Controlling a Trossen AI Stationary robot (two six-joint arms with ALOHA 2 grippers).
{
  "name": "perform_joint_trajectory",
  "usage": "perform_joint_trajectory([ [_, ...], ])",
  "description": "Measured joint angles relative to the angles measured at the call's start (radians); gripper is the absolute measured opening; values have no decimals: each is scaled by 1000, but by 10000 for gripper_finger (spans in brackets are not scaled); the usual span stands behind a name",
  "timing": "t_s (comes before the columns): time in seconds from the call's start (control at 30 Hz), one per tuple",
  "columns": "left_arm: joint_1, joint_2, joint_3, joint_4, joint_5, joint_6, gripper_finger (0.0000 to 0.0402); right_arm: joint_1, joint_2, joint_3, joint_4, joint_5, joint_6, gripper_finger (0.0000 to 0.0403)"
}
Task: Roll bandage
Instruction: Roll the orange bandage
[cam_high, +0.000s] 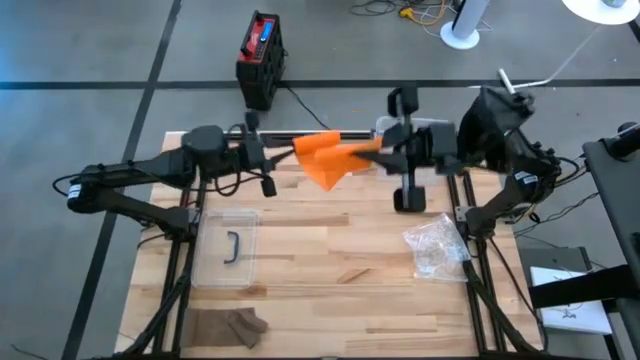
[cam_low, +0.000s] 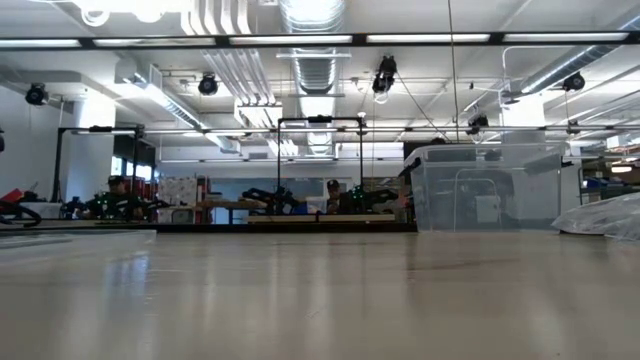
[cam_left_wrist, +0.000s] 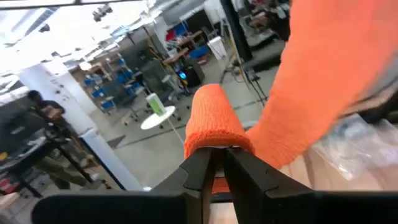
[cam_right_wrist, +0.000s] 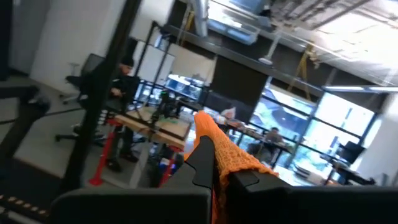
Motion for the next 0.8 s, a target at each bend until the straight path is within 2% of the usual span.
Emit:
perform_joint_trajectory([
  [0.33,4,-73,0,-66,33,18,48,46,43,95,38,14,-88,0],
  [0.63,1,-57,-2,-112,77,18,36,3,62,127,60,40,-133,0],
  [0.8,-11,-65,-2,-126,154,6,45,-43,64,127,69,56,-135,0],
])
